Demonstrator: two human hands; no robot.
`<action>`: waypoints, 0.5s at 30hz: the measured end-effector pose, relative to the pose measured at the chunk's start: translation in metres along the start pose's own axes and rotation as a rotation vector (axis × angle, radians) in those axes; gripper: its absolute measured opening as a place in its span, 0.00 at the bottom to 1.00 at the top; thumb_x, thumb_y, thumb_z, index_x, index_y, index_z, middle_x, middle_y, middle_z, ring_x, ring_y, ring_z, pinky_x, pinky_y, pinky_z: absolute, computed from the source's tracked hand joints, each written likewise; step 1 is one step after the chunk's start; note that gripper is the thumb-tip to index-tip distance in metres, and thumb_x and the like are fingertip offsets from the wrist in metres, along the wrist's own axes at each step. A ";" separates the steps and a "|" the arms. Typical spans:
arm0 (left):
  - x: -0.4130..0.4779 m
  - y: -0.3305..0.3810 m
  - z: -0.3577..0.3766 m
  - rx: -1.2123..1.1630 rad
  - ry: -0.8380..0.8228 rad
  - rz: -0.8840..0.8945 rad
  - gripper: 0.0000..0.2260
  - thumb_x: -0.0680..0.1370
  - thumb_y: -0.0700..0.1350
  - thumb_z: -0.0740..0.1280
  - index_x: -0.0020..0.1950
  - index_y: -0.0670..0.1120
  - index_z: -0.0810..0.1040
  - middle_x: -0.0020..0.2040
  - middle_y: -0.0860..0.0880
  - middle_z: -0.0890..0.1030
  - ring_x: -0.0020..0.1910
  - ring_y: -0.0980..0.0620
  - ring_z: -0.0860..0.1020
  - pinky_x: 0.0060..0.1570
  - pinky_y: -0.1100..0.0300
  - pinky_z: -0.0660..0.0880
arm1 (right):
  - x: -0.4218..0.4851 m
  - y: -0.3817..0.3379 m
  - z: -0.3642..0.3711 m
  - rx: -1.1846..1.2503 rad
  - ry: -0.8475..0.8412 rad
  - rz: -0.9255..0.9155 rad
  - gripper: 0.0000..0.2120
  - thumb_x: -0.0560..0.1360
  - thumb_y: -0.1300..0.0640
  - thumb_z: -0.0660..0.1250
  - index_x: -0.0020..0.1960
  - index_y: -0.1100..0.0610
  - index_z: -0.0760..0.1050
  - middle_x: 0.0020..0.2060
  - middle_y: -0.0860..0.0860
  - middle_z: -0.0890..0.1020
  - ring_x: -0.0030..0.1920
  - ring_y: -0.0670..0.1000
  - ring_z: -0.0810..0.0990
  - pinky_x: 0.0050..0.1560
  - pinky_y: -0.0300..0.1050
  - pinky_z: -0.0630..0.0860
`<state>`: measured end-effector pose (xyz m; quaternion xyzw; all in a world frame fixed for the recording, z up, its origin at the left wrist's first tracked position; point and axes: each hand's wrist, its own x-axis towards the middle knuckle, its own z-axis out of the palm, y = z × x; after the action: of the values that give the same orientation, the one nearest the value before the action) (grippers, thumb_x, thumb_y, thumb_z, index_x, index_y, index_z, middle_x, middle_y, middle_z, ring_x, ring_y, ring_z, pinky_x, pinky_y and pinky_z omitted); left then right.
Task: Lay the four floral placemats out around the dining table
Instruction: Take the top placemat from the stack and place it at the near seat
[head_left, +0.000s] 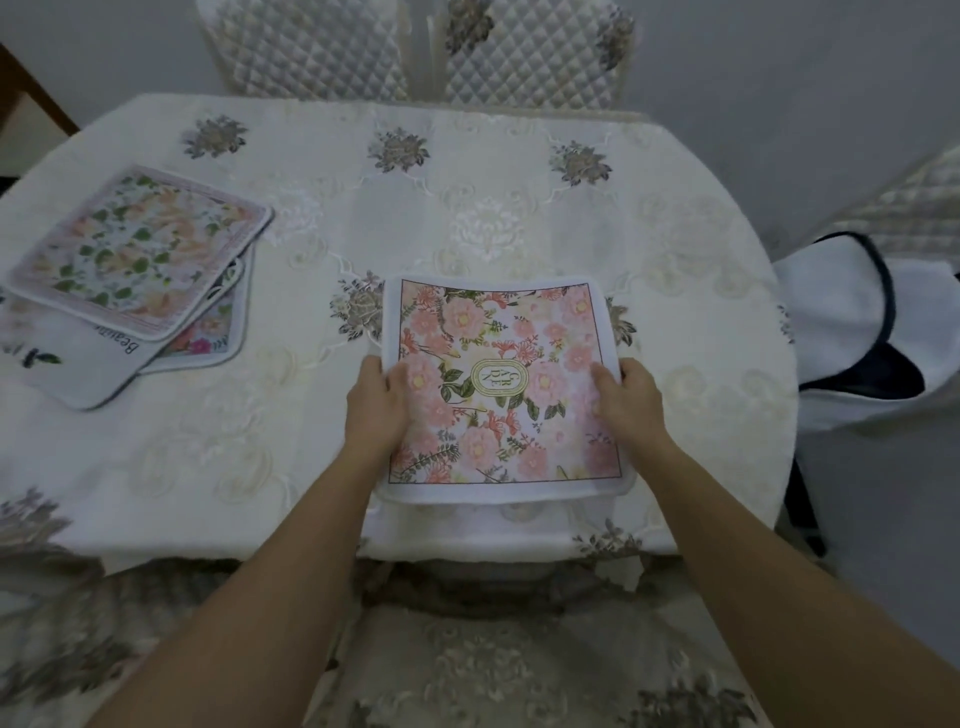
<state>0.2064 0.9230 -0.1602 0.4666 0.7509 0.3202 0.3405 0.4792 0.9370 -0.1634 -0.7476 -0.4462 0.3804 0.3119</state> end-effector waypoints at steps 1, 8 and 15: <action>0.000 0.000 0.004 0.010 0.003 -0.007 0.10 0.84 0.48 0.56 0.48 0.42 0.66 0.37 0.49 0.71 0.34 0.52 0.70 0.33 0.54 0.67 | 0.002 0.003 -0.002 0.006 -0.007 0.009 0.11 0.80 0.50 0.61 0.53 0.57 0.75 0.40 0.51 0.79 0.43 0.57 0.81 0.46 0.55 0.79; 0.004 -0.010 0.030 0.047 0.002 -0.058 0.12 0.83 0.48 0.58 0.47 0.39 0.69 0.37 0.48 0.72 0.39 0.44 0.73 0.38 0.51 0.70 | 0.014 0.028 0.000 0.016 -0.040 0.085 0.11 0.81 0.50 0.61 0.54 0.58 0.75 0.40 0.52 0.79 0.40 0.55 0.79 0.43 0.54 0.78; 0.015 -0.017 0.043 0.087 0.046 -0.087 0.12 0.82 0.48 0.61 0.47 0.39 0.73 0.38 0.47 0.75 0.39 0.46 0.73 0.36 0.55 0.64 | 0.027 0.045 0.012 -0.012 -0.047 0.136 0.12 0.81 0.51 0.60 0.53 0.59 0.74 0.41 0.54 0.79 0.38 0.53 0.79 0.36 0.45 0.73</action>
<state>0.2279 0.9379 -0.2013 0.4403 0.7914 0.2828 0.3161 0.4966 0.9446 -0.2132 -0.7689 -0.4039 0.4155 0.2701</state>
